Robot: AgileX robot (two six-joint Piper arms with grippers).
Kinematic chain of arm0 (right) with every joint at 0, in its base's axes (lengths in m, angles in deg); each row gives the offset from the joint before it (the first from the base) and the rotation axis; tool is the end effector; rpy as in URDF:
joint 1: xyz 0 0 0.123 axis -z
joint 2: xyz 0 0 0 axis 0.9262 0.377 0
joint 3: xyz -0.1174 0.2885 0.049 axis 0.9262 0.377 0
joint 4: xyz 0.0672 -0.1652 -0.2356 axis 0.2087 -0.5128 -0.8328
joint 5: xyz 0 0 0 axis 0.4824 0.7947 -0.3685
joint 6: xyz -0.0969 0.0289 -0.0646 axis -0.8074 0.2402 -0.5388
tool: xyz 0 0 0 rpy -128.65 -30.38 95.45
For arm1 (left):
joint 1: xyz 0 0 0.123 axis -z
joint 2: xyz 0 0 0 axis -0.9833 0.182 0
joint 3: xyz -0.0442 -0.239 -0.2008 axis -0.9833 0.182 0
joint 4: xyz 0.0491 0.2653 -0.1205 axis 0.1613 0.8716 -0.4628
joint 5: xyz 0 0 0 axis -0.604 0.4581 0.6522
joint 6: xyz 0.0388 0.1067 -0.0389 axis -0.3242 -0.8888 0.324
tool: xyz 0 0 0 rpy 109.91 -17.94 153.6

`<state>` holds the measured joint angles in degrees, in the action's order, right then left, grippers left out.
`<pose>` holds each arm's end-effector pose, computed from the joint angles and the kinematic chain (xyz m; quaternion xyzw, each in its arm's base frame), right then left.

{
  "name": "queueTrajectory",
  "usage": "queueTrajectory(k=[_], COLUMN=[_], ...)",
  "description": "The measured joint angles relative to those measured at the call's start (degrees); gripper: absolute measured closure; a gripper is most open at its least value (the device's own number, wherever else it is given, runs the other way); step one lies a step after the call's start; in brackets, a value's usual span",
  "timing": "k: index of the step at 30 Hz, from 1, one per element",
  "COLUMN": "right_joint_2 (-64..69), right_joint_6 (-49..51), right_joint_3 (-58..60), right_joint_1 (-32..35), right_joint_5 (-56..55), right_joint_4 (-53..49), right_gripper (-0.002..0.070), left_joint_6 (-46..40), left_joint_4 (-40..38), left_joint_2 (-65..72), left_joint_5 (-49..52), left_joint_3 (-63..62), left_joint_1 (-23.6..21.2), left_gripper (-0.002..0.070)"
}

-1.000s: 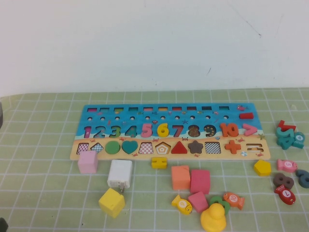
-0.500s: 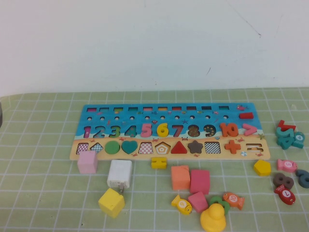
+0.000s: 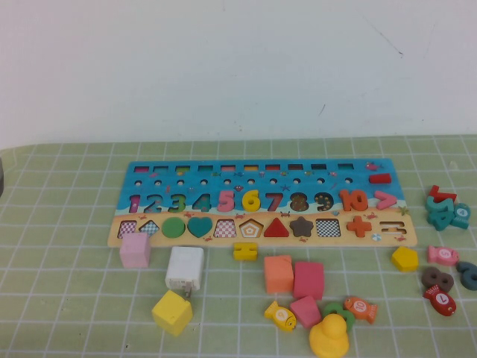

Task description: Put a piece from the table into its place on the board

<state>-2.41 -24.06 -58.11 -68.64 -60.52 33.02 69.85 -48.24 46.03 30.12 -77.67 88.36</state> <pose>0.0948 -0.0050 0.1649 -0.0248 0.7986 -0.0435 0.5997 0.0950 -0.0153 0.1689 0.0260 0.7861 -0.0776 0.6126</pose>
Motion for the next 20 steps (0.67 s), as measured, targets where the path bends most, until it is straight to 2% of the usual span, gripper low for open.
queueTrajectory(k=[6,20], right_joint_2=[0.0,0.0], right_joint_6=[0.0,0.0], right_joint_3=[0.0,0.0], right_joint_1=[0.0,0.0], right_joint_5=[0.0,0.0], right_joint_4=[0.0,0.0], right_gripper=[0.0678,0.0678], left_joint_6=[0.0,-0.1], left_joint_4=[0.0,0.0], left_joint_2=[0.0,0.0], left_joint_5=[0.0,0.2], left_joint_3=[0.0,-0.1], left_joint_1=[-1.5,-1.6], left_gripper=[0.0676,0.0676])
